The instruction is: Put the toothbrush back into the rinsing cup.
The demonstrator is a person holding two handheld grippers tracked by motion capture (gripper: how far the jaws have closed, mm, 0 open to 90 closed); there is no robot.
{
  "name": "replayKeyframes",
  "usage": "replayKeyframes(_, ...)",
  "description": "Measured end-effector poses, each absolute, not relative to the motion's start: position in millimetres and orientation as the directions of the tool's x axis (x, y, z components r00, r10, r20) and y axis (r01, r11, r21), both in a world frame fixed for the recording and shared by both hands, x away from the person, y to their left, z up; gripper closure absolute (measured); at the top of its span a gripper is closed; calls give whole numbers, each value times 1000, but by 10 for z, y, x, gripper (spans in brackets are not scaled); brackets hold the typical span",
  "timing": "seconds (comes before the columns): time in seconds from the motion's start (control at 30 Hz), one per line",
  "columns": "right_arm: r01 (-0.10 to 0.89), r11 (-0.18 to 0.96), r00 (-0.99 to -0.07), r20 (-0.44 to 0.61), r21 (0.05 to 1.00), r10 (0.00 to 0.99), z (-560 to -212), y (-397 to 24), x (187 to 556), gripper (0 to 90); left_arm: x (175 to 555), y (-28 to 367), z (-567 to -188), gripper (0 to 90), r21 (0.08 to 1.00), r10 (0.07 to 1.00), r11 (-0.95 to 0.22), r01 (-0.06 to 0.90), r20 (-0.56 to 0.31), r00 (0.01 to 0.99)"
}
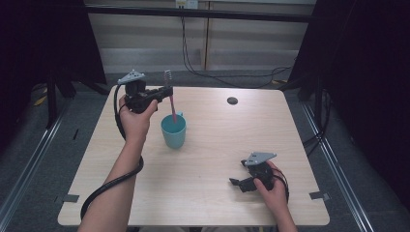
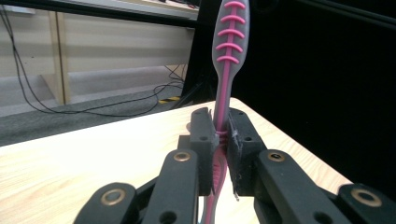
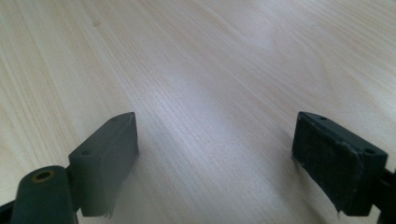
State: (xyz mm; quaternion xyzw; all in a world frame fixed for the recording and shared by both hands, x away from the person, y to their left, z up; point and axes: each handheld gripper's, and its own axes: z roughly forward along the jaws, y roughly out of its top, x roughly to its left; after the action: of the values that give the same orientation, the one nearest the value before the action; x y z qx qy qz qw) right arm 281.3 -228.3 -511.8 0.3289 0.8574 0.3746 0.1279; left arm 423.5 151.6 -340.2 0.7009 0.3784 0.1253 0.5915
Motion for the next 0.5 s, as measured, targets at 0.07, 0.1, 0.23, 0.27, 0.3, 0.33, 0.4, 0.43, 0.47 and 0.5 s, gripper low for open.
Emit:
replayKeyframes(0.07, 467, 504, -752, 27, 726, 659, -5118, -2284, 2814, 141, 4239, 1510, -3428, 823, 923, 677, -8, 385, -278, 681)
replayKeyframes(0.1, 467, 504, -752, 27, 726, 659, -5118, -2284, 2814, 140, 4238, 1511, -3437, 823, 923, 680, -14, 385, -273, 680)
replayKeyframes(0.23, 467, 504, -752, 26, 726, 659, -5118, -2284, 2814, 141, 4237, 1493, -3494, 823, 921, 686, -11, 390, -277, 673)
replayKeyframes(0.27, 467, 504, -752, 26, 726, 659, -5118, -2284, 2813, 141, 4235, 1489, -3504, 823, 921, 685, -7, 390, -280, 673)
replayKeyframes(0.3, 467, 505, -752, 26, 726, 659, -5118, -2284, 2813, 141, 4236, 1491, -3513, 823, 923, 686, -10, 385, -274, 674)
replayKeyframes(0.33, 467, 505, -752, 26, 726, 658, -5118, -2284, 2813, 140, 4236, 1491, -3513, 823, 923, 686, -10, 385, -274, 674)
replayKeyframes(0.4, 467, 504, -752, 26, 726, 659, -5118, -2284, 2813, 140, 4229, 1487, -3524, 823, 921, 688, -4, 390, -280, 670)
replayKeyframes(0.43, 467, 505, -752, 26, 726, 658, -5118, -2284, 2813, 140, 4219, 1482, -3539, 823, 922, 689, -1, 386, -280, 669)
replayKeyframes(0.47, 467, 505, -752, 26, 726, 658, -5118, -2284, 2813, 140, 4219, 1482, -3539, 823, 922, 689, -1, 386, -280, 669)
replayKeyframes(0.5, 467, 505, -752, 26, 726, 658, -5118, -2284, 2813, 140, 4213, 1481, -3557, 823, 922, 693, -11, 387, -272, 668)
